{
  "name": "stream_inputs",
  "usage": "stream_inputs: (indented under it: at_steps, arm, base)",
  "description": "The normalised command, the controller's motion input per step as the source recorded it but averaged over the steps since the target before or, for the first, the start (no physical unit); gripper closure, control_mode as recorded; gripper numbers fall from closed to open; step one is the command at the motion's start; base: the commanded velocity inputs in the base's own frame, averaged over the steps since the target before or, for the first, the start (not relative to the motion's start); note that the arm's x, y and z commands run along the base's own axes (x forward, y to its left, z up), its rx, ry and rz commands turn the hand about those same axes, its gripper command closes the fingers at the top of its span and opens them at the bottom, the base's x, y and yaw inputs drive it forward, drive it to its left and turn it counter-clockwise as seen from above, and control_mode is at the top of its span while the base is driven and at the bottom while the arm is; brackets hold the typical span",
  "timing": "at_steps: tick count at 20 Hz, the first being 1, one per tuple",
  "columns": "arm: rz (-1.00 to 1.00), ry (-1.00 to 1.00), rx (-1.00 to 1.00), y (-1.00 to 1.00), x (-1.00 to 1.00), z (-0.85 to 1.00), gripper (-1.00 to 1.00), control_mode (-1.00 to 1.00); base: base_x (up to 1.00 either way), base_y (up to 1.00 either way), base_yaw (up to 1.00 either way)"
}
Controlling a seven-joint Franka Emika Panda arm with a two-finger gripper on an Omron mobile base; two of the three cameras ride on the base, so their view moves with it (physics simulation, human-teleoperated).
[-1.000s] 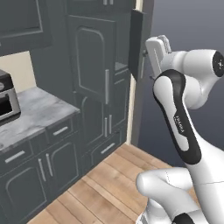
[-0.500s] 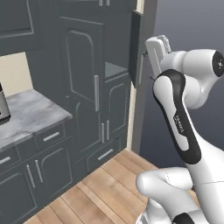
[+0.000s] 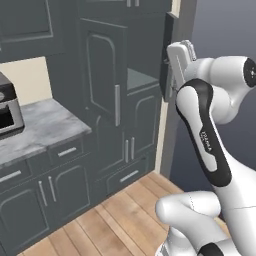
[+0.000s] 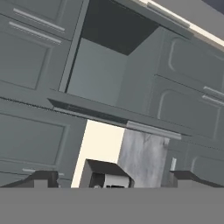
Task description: Close all open cabinet doors.
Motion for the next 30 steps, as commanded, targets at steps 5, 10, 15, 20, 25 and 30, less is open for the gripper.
stream_inputs:
  at_steps: [5, 10, 15, 20, 25, 30]
  arm:
    - [0.0, 0.0, 0.0, 0.0, 0.0, 0.0, -1.0, 1.0]
    - [0.0, 0.0, 0.0, 0.0, 0.0, 0.0, -1.0, 1.0]
    - [0.0, 0.0, 0.0, 0.0, 0.0, 0.0, -1.0, 1.0]
    - [0.0, 0.0, 0.0, 0.0, 0.0, 0.0, -1.0, 1.0]
    - [0.0, 0.0, 0.0, 0.0, 0.0, 0.0, -1.0, 1.0]
    - [0.0, 0.0, 0.0, 0.0, 0.0, 0.0, -1.0, 1.0]
  base:
    - [0.24, -0.53, 0.24]
    - [0.31, -0.54, 0.18]
    - [0.64, -0.32, 0.04]
    - [0.76, -0.19, 0.02]
    - [0.67, -0.2, 0.03]
    - [0.11, -0.28, 0.12]
